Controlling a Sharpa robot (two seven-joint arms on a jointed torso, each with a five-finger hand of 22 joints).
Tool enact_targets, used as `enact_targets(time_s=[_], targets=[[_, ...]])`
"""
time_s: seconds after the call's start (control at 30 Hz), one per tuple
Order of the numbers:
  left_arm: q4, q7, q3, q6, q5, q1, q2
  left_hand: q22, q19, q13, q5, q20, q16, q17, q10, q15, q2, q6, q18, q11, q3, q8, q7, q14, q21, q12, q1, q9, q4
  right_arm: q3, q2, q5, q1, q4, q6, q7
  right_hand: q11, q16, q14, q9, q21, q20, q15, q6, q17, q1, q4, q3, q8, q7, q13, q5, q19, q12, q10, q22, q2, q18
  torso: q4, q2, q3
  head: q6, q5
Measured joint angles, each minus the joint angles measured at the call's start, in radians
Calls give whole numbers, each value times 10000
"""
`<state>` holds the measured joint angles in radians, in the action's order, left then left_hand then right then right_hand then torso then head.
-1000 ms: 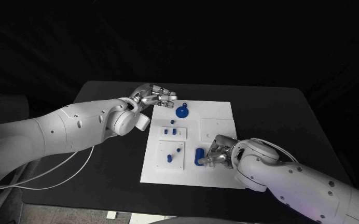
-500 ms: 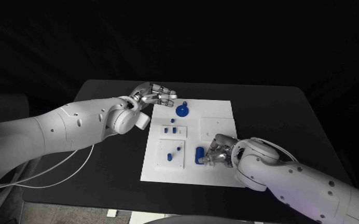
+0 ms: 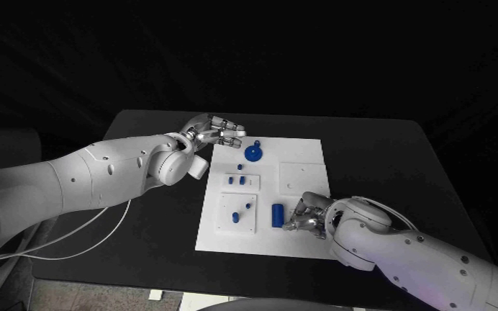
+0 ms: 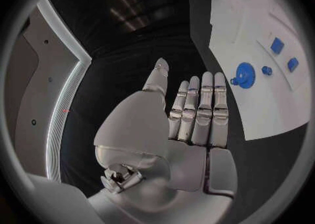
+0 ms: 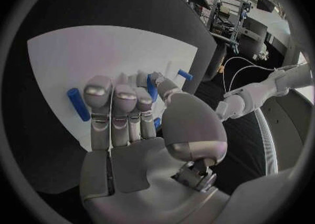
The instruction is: Assemble the parts on the task board
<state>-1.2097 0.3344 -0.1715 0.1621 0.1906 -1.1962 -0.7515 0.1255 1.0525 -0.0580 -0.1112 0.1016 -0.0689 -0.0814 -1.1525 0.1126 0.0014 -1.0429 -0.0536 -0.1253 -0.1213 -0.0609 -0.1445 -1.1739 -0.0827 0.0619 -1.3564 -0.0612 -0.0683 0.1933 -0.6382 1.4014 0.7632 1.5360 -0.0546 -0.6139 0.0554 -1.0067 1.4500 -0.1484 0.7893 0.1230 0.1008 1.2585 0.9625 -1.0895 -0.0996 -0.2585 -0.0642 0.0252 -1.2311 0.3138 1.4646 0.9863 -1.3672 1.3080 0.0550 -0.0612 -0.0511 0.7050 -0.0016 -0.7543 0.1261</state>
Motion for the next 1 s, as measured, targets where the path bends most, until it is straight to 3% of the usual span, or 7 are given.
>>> enact_targets(time_s=[0.33, 0.47, 0.57, 0.73, 0.87, 1.0], targets=[[4, -28, -1, -2, 3, 1, 7, 1, 0, 0, 0, 0, 0, 1, 0, 0, 0, 0, 0, 0, 0, 0, 0, 0, 0, 0, 0, 0, 0, 0, 27, -271, -26, -85, 44, 2, 0, 0, 0, -3, 0, 0, 0, 3, -10, -1, 113, 113, -33, -1, 1, -312, 0, 0, 0, -1, 0, 0, -2, -4, -5, 16, -9], [7, -37, -1, -2, 4, 1, 7, 2, 0, 0, 0, 0, 0, 1, 0, 0, 0, 0, 0, 0, 0, 0, 0, 0, 0, 0, 0, 0, 0, -2, 28, -332, -27, -103, 48, 7, 0, 0, -1, 7, 0, 0, 0, 5, -10, -1, 242, 240, -34, -2, 1, -651, 0, 0, 1, -2, 1, 1, 0, -4, -5, 21, -19], [8, -42, -1, -3, 5, 1, 8, 0, 0, 0, 0, 0, 0, 1, 0, 0, 0, 0, 0, 0, 0, 0, 0, 0, 0, 0, 0, 0, 0, -2, 42, -360, -28, -124, 46, 10, 0, 0, -1, 7, -1, 0, -1, 6, -10, 25, 465, 264, -35, -3, 2, -1062, 0, 0, 1, -2, 28, 1, 0, -4, -5, 22, -20], [11, -52, -1, -4, 7, 1, 10, -7, 0, 0, 0, 0, 0, 1, 0, 0, 0, 0, 0, 0, 0, 0, 0, 0, 0, 0, 0, 0, 0, -2, 49, -387, -28, -172, 46, 15, 0, 0, -1, 2, -1, 0, -1, 28, -10, 91, 900, 118, -62, -16, 2, -1356, 0, 0, 1, -3, -13, 2, 6, -3, -6, 23, -21], [16, -58, -1, -4, 8, 1, 9, -7, 0, 0, 0, 0, 0, 2, 0, 0, 0, 0, 0, 0, 0, 0, 0, 0, 0, 0, 0, 0, 0, -2, 11, -415, -28, -177, 88, 25, 0, 0, -1, 1, -1, -1, -1, 44, -20, 110, 630, -195, -30, -29, 3, -1179, 0, 0, 1, -3, 99, 1, 6, -3, -5, 35, -28], [28, -65, -1, -4, 10, 1, 9, -6, 0, 0, 0, 0, 0, 2, 0, 0, 0, 0, 0, 0, 0, 0, 0, 0, 0, 0, 0, 0, 0, -2, -141, -536, -28, -113, 184, 52, -1, 0, -1, 6, -49, -1, -1, 38, -80, 20, 164, -26, 71, -24, 5, -909, 0, 0, 2, -3, 189, 1, 6, -3, -5, 52, -37]])
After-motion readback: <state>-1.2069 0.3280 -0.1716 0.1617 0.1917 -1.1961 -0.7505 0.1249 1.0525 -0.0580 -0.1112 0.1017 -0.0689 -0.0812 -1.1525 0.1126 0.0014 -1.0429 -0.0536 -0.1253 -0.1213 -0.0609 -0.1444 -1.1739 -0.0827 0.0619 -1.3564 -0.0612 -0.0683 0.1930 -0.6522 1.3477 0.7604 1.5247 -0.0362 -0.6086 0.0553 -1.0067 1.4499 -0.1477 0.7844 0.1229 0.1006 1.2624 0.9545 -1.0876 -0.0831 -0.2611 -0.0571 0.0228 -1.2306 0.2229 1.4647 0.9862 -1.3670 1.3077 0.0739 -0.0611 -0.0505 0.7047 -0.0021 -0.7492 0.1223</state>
